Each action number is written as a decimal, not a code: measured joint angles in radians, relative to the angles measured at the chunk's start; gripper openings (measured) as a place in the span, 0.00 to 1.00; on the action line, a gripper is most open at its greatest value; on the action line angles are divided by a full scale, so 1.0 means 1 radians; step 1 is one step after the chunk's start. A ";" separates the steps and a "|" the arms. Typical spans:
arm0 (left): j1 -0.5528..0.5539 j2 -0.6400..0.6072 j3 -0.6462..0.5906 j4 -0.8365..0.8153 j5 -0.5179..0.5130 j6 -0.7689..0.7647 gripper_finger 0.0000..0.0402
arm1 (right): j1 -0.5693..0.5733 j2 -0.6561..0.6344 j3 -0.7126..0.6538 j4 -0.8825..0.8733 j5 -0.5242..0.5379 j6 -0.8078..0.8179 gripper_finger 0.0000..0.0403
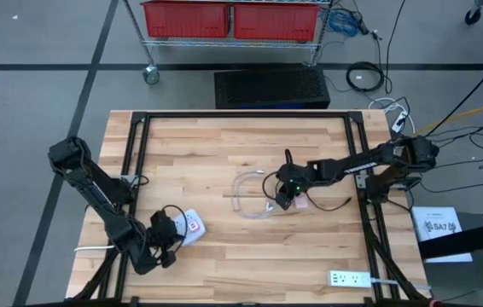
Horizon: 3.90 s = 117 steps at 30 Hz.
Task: Insert USB
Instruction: Insert the black charger cable into the red charger adapter on the left white outlet extension
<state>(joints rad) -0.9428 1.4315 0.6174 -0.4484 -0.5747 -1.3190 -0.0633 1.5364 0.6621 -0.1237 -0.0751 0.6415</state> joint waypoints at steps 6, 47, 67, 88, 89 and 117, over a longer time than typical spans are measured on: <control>0.000 0.000 -0.001 0.001 -0.008 0.011 0.00 | -0.039 0.000 0.000 0.005 0.019 0.047 0.29; 0.001 0.002 -0.003 0.055 -0.030 0.070 0.00 | -0.079 -0.015 -0.003 0.084 0.080 0.002 0.03; 0.050 0.003 -0.004 0.132 -0.062 0.244 0.00 | 0.133 -0.077 -0.001 0.684 0.242 -0.148 0.00; 0.105 -0.171 -0.003 0.369 -0.393 0.577 0.00 | 0.264 -0.031 0.081 0.858 0.370 -0.244 0.00; 0.125 -0.173 -0.003 0.401 -0.399 0.611 0.00 | 0.269 -0.009 0.117 0.848 0.368 -0.264 0.00; 0.272 -0.171 -0.001 0.844 -0.346 0.993 0.47 | 0.321 0.216 0.465 0.492 0.293 -0.377 0.00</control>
<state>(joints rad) -0.6705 1.2602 0.6163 0.3960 -0.9208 -0.3262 0.2577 1.7528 1.1267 0.3688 0.2181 0.2647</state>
